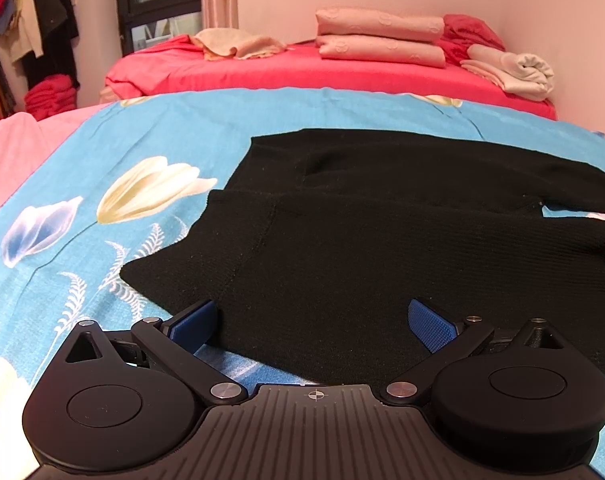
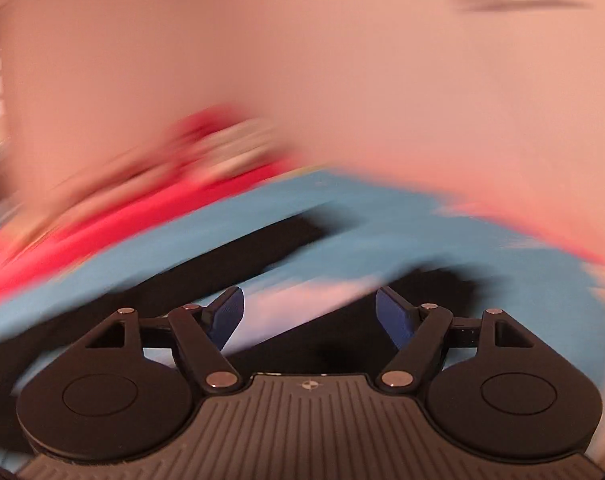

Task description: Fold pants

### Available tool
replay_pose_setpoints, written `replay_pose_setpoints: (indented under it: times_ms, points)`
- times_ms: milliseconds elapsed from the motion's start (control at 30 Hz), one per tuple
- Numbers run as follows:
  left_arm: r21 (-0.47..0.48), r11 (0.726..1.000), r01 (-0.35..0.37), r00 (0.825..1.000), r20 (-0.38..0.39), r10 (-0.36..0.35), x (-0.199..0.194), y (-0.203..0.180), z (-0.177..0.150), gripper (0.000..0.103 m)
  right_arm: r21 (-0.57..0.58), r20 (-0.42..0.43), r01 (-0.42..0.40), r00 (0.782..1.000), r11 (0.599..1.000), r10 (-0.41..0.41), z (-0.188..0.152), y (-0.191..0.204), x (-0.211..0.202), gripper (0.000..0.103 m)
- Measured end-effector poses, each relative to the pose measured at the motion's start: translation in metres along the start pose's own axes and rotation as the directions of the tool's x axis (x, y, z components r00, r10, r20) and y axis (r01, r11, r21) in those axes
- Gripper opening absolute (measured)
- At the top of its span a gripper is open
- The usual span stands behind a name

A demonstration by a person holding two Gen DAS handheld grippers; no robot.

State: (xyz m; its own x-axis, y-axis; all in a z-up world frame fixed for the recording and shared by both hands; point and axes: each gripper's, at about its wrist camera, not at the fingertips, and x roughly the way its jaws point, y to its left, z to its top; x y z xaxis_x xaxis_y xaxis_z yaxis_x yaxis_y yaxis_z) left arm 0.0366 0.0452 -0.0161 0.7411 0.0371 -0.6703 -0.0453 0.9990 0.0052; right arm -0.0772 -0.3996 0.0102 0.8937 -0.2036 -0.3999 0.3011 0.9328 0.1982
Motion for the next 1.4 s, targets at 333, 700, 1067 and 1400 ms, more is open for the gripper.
replay_pose_setpoints:
  times_ms: [333,700,1067,1400]
  points:
    - [-0.002,1.0,0.009,1.0,0.007,-0.009,-0.001,0.002,-0.001,0.103,-0.727,-0.256,-0.376,0.925,0.574,0.281,-0.101,0.203,-0.01,0.041]
    - [-0.004,1.0,0.006,1.0,0.013,-0.006,-0.002,0.002,-0.001,0.103,-0.653,-0.388,-0.519,0.854,0.552,0.346,-0.11,0.183,-0.029,0.007]
    - [-0.003,1.0,0.007,1.0,0.012,-0.007,-0.001,0.001,-0.001,0.103,-0.315,-0.352,-0.4,0.891,0.86,0.286,-0.06,0.115,0.009,0.036]
    - [-0.001,1.0,0.002,1.0,0.012,-0.002,-0.001,-0.001,0.0,0.103,0.081,-0.01,0.273,0.962,0.959,-0.273,-0.003,-0.04,-0.005,0.092]
